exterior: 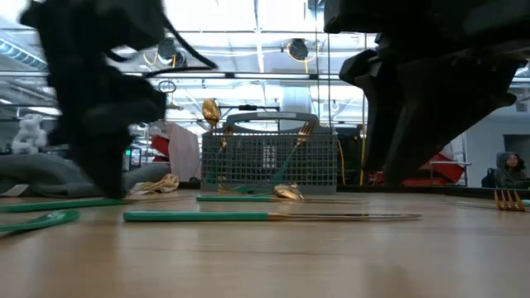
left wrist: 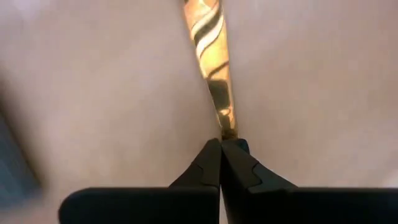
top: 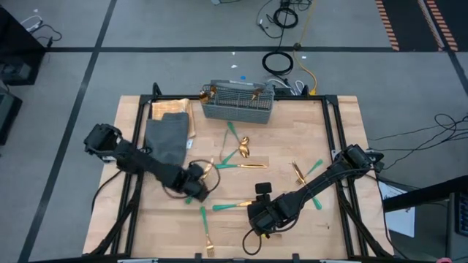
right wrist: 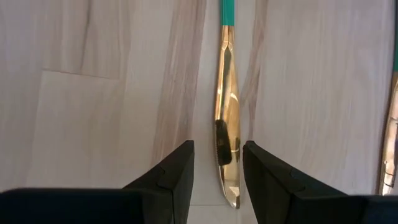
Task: Sort silverware
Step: Put the green table knife into the silverware basket
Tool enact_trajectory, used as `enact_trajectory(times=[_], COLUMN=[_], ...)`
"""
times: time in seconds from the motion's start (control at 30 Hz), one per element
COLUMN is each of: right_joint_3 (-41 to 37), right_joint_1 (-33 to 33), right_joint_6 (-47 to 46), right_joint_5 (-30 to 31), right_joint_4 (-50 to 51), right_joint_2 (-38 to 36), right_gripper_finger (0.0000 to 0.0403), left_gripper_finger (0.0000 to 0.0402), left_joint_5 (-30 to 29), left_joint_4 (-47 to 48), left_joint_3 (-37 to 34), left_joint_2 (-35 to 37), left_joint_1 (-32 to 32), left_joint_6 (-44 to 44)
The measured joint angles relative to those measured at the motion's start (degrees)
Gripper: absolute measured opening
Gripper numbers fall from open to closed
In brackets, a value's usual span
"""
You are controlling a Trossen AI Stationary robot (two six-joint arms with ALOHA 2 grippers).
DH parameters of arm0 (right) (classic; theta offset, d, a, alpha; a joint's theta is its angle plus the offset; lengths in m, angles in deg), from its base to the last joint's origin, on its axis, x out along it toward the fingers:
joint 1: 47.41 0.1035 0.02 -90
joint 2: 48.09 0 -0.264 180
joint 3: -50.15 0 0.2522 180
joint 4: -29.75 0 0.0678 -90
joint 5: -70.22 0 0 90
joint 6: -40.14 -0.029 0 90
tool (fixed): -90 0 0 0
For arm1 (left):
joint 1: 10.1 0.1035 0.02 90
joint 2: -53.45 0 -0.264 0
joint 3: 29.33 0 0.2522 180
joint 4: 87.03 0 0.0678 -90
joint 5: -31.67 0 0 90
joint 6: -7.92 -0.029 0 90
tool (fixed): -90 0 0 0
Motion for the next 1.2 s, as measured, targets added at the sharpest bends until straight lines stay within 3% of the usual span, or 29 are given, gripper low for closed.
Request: enact_trajectory(times=[0.37,0.63,0.93,1.2], right_joint_3=[0.0,0.0,0.0,0.0], right_joint_1=[0.0,0.1,0.1,0.1], right_joint_6=[0.5,1.3,1.3,1.5], right_joint_5=[-0.2,-0.2,-0.2,-0.2], right_joint_4=[-1.0,-1.1,-0.8,-0.6], right_joint_2=[0.0,0.0,0.0,0.0], right_gripper_finger=[0.0128,0.0128,0.0128,0.0128], left_gripper_finger=[0.006,0.0105,0.0147,0.016], left_joint_5=[-9.9,-3.4,-1.1,-0.7], left_joint_4=[9.7,9.5,7.3,8.0], left_joint_3=[10.3,10.5,10.6,10.6], left_joint_2=[5.4,0.7,-1.4,-1.6], left_joint_1=[5.5,7.6,10.8,11.1], left_joint_6=[-13.4,-23.3,-24.2,-25.2])
